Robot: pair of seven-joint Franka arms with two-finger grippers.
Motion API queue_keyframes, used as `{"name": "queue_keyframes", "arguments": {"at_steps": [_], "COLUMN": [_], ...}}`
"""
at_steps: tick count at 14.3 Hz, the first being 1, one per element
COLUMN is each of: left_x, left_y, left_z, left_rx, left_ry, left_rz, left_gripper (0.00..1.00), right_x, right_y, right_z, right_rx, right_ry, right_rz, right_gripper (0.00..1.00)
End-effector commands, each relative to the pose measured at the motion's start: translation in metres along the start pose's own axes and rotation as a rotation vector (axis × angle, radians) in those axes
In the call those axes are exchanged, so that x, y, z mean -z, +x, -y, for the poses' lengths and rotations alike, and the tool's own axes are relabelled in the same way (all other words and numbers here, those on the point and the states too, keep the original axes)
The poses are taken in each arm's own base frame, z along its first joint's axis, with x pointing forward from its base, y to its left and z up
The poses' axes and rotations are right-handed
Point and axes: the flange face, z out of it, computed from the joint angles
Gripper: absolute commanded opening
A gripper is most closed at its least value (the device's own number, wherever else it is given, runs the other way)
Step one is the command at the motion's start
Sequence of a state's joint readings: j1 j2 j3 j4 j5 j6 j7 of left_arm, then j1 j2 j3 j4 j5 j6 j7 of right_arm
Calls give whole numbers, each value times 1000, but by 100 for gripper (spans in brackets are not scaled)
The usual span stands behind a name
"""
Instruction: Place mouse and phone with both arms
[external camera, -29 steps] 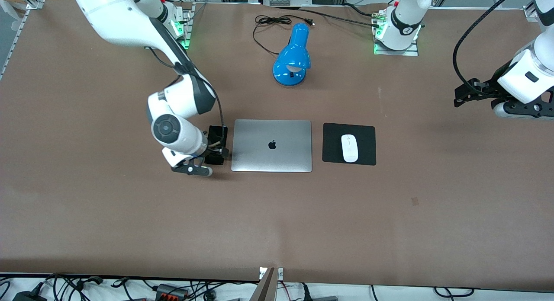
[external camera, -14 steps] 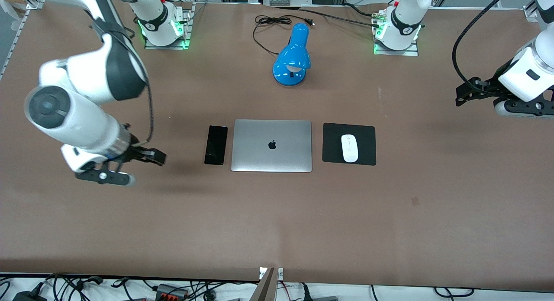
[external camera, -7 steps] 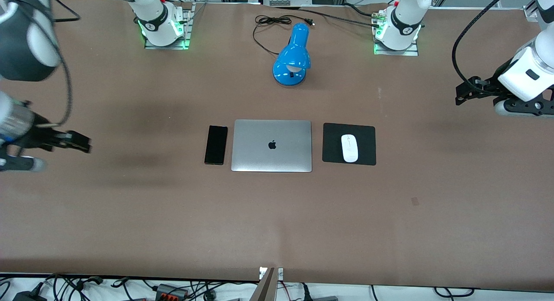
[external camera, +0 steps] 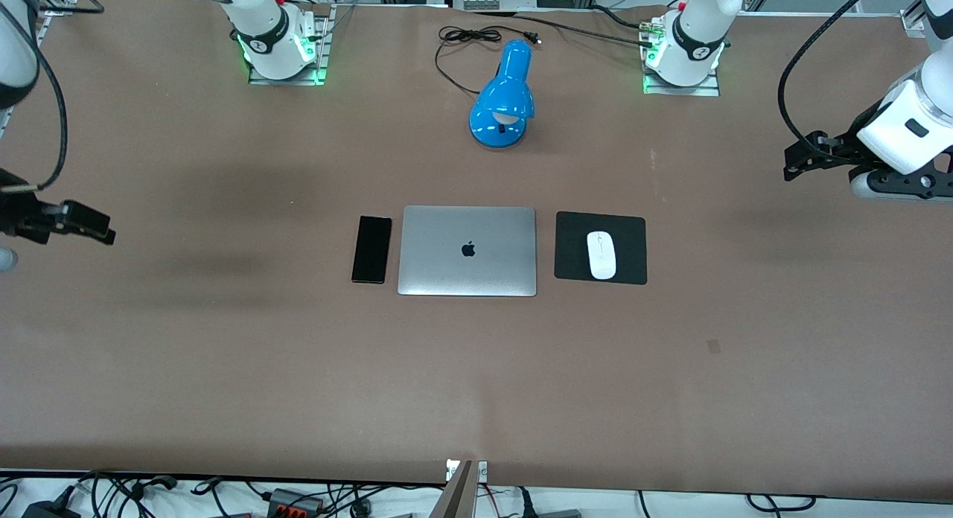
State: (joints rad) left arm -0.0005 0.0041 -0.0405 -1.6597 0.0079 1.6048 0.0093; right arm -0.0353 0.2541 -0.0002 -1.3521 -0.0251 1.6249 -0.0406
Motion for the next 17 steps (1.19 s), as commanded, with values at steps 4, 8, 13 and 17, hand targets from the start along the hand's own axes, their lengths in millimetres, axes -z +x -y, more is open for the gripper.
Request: {"name": "queue_keyframes", "arguments": {"at_steps": [4, 8, 13, 17], "left_x": [5, 6, 6, 6], "left_y": [2, 2, 2, 2], "left_z": [1, 1, 1, 2], "left_rx": [-19, -22, -24, -22], "left_ry": [22, 22, 22, 22], "left_rz": [9, 7, 7, 9], "left_gripper": [100, 100, 100, 100], "right_x": [4, -6, 0, 6], "right_y": [-49, -78, -83, -86], "right_z": [3, 4, 6, -1], "right_rx": [-3, -2, 10, -7], "right_ry": [4, 4, 3, 18], "right_rz": [-1, -9, -11, 4], "right_gripper": [100, 100, 100, 100]}}
